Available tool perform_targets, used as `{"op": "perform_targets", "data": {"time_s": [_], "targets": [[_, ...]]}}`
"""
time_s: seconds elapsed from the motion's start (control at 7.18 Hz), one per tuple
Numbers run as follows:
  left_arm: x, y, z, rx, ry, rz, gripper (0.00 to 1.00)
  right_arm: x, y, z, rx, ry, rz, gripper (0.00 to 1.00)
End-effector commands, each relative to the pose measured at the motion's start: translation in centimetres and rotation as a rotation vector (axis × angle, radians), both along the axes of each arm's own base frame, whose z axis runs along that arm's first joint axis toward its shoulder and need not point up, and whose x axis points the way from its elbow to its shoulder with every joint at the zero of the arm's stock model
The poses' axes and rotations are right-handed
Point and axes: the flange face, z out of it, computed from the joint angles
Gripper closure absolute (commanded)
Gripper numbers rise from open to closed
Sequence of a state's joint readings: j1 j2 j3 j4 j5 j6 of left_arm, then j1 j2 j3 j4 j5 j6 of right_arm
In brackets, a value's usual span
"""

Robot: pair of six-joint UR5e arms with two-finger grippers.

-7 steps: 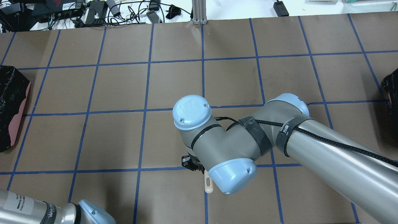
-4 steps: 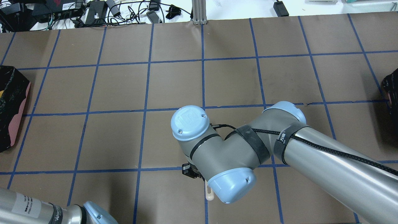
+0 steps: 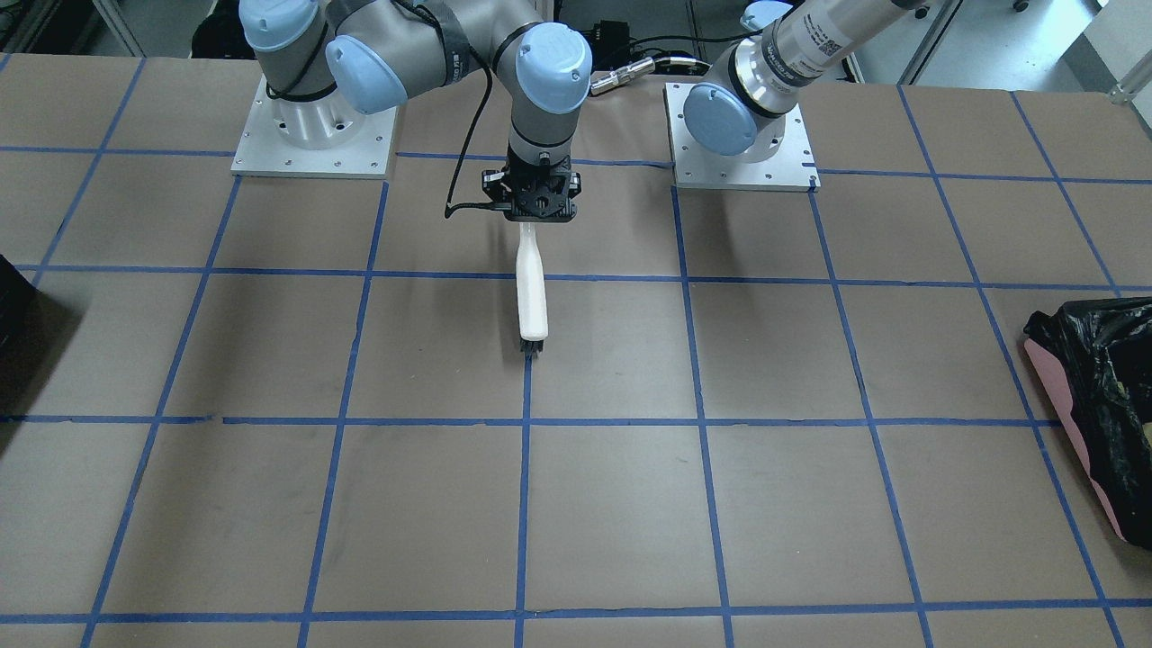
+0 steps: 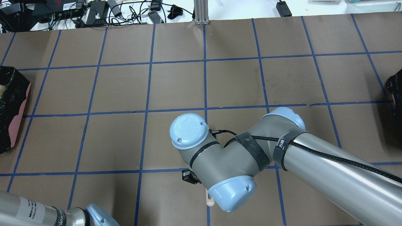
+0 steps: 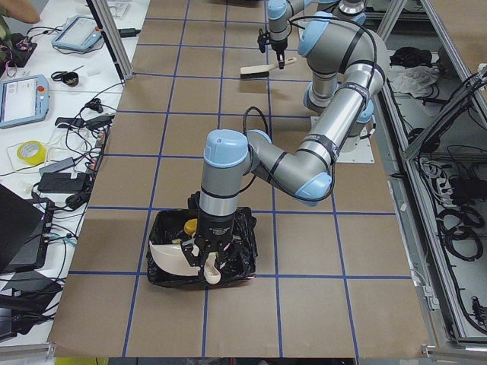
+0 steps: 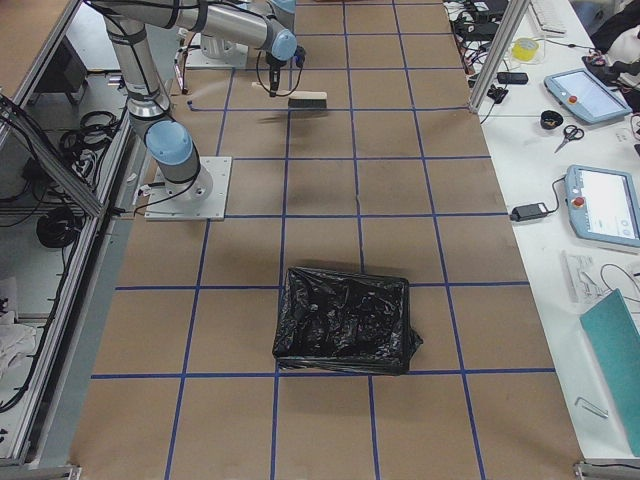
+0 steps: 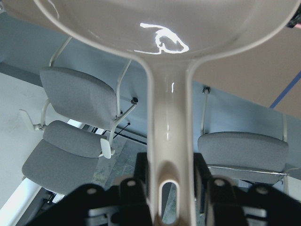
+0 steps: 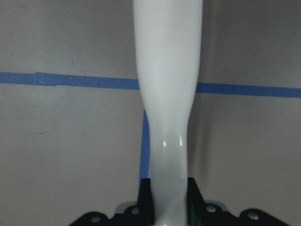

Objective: Sweep and dump trash in nearest bin
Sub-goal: 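Tilt the dustpan over the black bin with left gripper to dump the trash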

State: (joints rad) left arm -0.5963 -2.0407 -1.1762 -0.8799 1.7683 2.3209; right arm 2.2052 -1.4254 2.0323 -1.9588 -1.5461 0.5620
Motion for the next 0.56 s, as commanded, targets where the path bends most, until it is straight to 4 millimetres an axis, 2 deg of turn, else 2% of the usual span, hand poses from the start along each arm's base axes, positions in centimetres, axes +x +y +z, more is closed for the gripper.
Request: {"op": "perform_targets", "data": {"time_s": [0.0,0.14,0.28,0.42], "targets": [[-7.3,-3.8,3.6,-0.026,0.014,-0.067,1.00,-0.4,0.6,-1.3,-0.011,-0.002,0.002,1.00],[-11.5,-5.1,5.1,-0.039,0.057,-0.040,1.00,-0.4,0.5,-1.2,-0.016,-0.003,0.003,0.76],[-14.3,-5.5,5.9,-0.064,0.123,0.010,1.00,-0.3,0.3,-1.1,-0.030,-0.011,0.003,0.44],[-18.0,-6.3,6.5,-0.070,0.181,0.048,1.00,-0.3,0.3,-1.1,-0.031,-0.012,0.005,0.17]]}}
